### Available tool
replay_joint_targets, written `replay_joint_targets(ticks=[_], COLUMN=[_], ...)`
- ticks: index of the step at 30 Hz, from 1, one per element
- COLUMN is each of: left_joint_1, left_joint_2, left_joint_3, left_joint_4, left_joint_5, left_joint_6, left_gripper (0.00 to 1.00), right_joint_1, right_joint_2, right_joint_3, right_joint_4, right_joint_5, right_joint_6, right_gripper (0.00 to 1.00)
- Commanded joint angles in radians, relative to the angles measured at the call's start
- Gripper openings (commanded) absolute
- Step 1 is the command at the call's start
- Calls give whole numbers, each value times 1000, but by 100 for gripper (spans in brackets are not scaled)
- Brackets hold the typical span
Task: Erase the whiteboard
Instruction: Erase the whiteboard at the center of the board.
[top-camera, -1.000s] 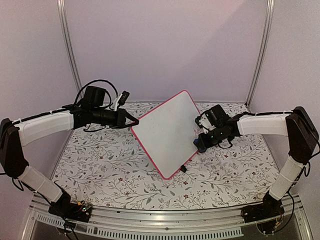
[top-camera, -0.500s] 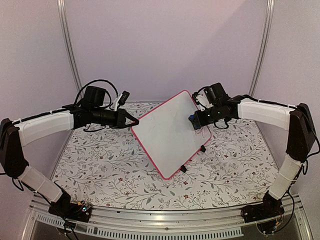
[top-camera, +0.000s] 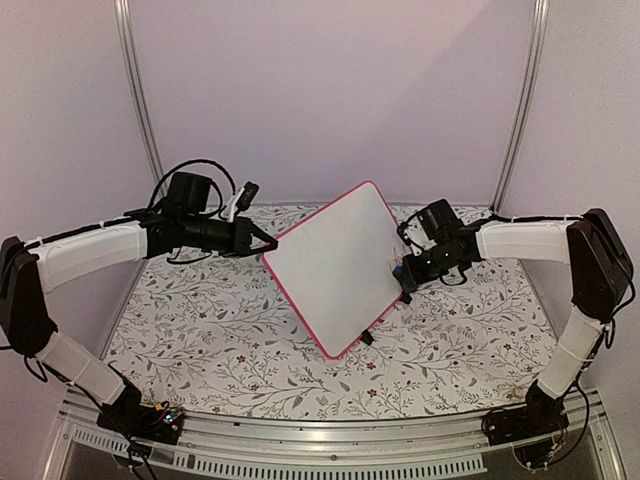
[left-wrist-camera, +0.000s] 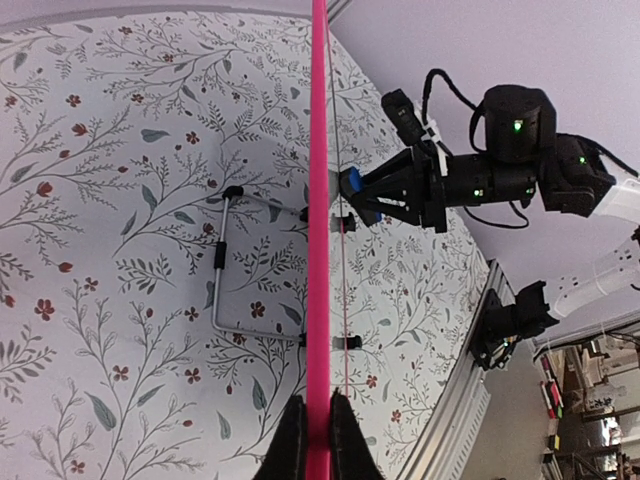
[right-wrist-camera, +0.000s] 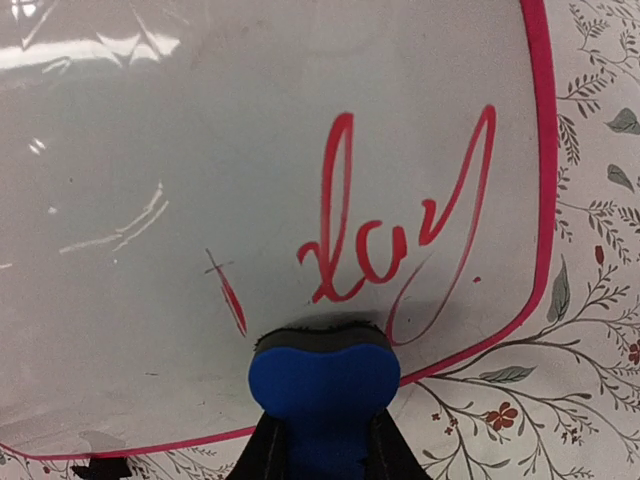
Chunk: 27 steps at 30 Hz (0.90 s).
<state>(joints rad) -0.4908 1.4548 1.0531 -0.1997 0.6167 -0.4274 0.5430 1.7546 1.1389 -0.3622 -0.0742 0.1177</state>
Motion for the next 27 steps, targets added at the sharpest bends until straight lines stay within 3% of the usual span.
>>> replay_joint_targets(ticks=[1, 6, 13, 27], left_joint_1=[-17, -17, -17, -17], left_joint_2=[-28, -24, -21, -25], left_joint_3=[-4, -4, -4, -3], left_joint_4=[23, 22, 23, 18], left_joint_5=[45, 45, 38, 35], left_joint_6=[52, 51, 53, 55], left_gripper=[0, 0, 0, 0], right_joint_1=[2, 1, 2, 2], right_joint_2=[-5, -40, -91, -61], right_joint_3=[-81, -93, 35, 167], right_joint_4=[-12, -11, -58, -63], right_joint_5=[-46, -49, -15, -28], right_joint_6=[21, 23, 11, 2], right_gripper=[0, 0, 0, 0])
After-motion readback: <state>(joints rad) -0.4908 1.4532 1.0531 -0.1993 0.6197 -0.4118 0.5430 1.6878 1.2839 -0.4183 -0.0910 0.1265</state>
